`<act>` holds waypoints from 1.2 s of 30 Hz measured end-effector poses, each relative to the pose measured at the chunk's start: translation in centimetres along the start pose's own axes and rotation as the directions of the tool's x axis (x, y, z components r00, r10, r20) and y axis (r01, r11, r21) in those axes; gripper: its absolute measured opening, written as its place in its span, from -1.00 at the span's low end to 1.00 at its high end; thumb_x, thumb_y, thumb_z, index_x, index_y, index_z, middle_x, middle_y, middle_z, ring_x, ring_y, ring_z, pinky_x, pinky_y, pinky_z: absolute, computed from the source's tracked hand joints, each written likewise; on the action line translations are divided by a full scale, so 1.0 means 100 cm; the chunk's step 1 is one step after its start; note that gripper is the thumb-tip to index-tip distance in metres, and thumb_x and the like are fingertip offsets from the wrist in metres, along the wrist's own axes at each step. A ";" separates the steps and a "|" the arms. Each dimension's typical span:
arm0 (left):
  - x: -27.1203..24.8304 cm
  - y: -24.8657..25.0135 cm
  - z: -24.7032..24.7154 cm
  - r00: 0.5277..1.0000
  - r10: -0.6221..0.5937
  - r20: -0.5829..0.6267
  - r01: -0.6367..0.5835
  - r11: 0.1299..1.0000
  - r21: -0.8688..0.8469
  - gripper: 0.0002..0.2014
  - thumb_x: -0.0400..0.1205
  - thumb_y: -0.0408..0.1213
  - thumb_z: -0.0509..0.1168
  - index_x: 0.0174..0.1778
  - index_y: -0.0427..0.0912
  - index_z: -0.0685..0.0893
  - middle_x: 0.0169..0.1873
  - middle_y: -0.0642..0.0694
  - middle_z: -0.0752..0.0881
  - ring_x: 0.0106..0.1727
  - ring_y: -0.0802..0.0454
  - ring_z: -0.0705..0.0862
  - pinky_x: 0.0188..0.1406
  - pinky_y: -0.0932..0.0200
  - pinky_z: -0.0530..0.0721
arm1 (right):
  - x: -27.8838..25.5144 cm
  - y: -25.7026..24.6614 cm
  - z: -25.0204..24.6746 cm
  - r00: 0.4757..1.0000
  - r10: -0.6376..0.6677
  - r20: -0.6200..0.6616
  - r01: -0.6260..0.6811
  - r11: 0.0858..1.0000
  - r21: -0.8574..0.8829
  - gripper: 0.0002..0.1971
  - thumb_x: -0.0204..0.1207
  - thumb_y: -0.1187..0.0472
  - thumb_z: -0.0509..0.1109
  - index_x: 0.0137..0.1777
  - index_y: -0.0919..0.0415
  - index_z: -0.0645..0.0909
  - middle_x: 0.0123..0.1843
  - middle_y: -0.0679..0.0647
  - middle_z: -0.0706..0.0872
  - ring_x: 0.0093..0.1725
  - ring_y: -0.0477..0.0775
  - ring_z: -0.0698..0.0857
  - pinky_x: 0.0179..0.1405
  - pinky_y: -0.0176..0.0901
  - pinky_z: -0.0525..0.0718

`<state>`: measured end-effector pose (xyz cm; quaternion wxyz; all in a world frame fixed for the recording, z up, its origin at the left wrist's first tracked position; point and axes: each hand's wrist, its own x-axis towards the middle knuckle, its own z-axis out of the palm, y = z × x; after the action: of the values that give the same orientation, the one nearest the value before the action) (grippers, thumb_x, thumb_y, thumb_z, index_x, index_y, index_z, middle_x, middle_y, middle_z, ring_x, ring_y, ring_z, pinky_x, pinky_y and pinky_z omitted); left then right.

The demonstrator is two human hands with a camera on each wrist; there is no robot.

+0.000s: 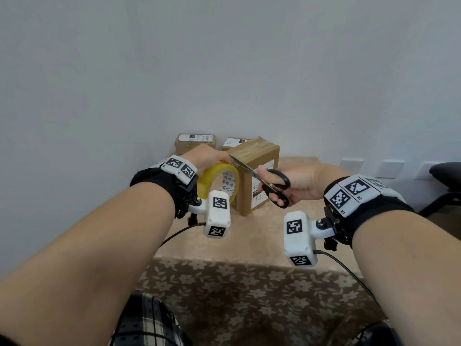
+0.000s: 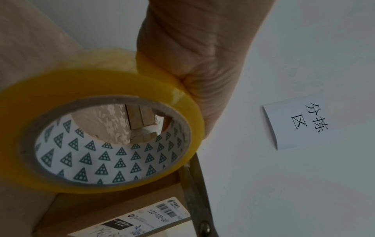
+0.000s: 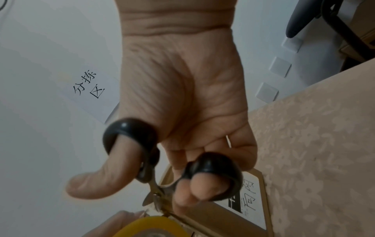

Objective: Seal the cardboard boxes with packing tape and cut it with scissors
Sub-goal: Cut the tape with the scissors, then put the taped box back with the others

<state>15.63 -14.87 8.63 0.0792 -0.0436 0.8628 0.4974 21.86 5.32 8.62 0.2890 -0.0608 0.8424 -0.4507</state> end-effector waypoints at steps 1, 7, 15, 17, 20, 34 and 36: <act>0.000 0.001 0.000 1.000 0.001 0.005 -0.001 1.000 0.006 -0.71 0.41 -0.17 0.48 -0.05 -0.29 0.76 -0.15 -0.21 0.78 -0.20 -0.11 0.72 -0.28 0.14 0.67 | 0.001 0.000 0.001 1.000 -0.001 -0.010 0.001 1.000 0.006 -0.06 0.07 -0.62 0.26 0.12 0.24 0.49 -0.45 -0.02 0.55 -0.49 -0.08 0.52 -0.26 -0.23 0.51; -0.002 0.004 0.001 1.000 0.000 0.013 0.000 1.000 0.017 -0.70 0.42 -0.18 0.47 -0.03 -0.31 0.77 -0.15 -0.23 0.78 -0.27 -0.10 0.70 -0.29 0.15 0.68 | 0.002 -0.001 0.007 0.998 -0.024 -0.063 0.028 0.998 0.064 -0.30 0.20 -0.39 0.23 0.04 0.24 0.51 -0.45 0.03 0.55 -0.47 -0.04 0.53 -0.25 -0.19 0.56; 0.003 -0.001 0.002 1.000 -0.020 -0.023 0.020 1.000 -0.002 -0.75 0.43 -0.21 0.46 -0.08 -0.30 0.74 -0.15 -0.25 0.77 -0.23 -0.14 0.69 -0.16 0.06 0.69 | 0.007 -0.009 0.013 0.993 -0.066 -0.101 0.075 0.994 0.078 -0.44 0.54 -0.27 0.17 0.04 0.31 0.51 -0.45 0.08 0.50 -0.51 -0.02 0.48 -0.29 -0.15 0.49; 0.005 -0.002 0.003 0.999 -0.023 -0.026 0.022 1.000 -0.005 -0.76 0.42 -0.19 0.46 -0.10 -0.29 0.75 -0.13 -0.25 0.78 -0.18 -0.17 0.71 -0.05 0.01 0.70 | 0.008 -0.011 0.012 0.990 -0.075 -0.118 0.082 0.995 0.054 -0.44 0.57 -0.25 0.17 0.06 0.33 0.51 -0.45 0.09 0.48 -0.50 -0.01 0.45 -0.31 -0.15 0.45; 0.006 -0.002 0.005 0.999 -0.027 -0.032 0.026 0.999 -0.020 -0.75 0.42 -0.19 0.47 -0.09 -0.28 0.75 -0.12 -0.25 0.78 -0.13 -0.18 0.73 -0.02 -0.01 0.70 | 0.010 -0.011 0.009 0.989 -0.087 -0.122 0.092 0.995 0.035 -0.42 0.57 -0.26 0.17 0.06 0.35 0.53 -0.45 0.10 0.47 -0.49 0.00 0.43 -0.33 -0.15 0.41; 0.008 -0.016 0.011 1.000 -0.012 -0.002 0.012 0.998 0.056 -0.68 0.42 -0.17 0.49 0.01 -0.28 0.78 -0.12 -0.20 0.77 -0.21 -0.09 0.68 -0.17 0.11 0.65 | 0.023 0.006 0.009 0.988 -0.084 -0.127 0.078 0.996 -0.052 -0.36 0.47 -0.23 0.34 0.12 0.43 0.59 -0.51 0.07 0.54 -0.51 0.02 0.49 -0.42 -0.21 0.41; 0.007 -0.021 0.008 0.999 0.032 0.025 -0.035 0.991 0.132 -0.70 0.48 -0.20 0.46 0.06 -0.30 0.77 -0.12 -0.16 0.73 -0.11 -0.09 0.67 -0.08 0.09 0.65 | 0.028 0.012 0.011 0.989 -0.086 -0.120 0.077 0.994 -0.080 -0.39 0.38 -0.25 0.39 0.02 0.37 0.60 -0.50 0.08 0.58 -0.49 0.05 0.51 -0.40 -0.18 0.37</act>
<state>15.32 -15.21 6.27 0.0833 -0.0182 0.8935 0.4409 20.34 4.22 6.03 0.2155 -0.0780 0.8717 -0.4331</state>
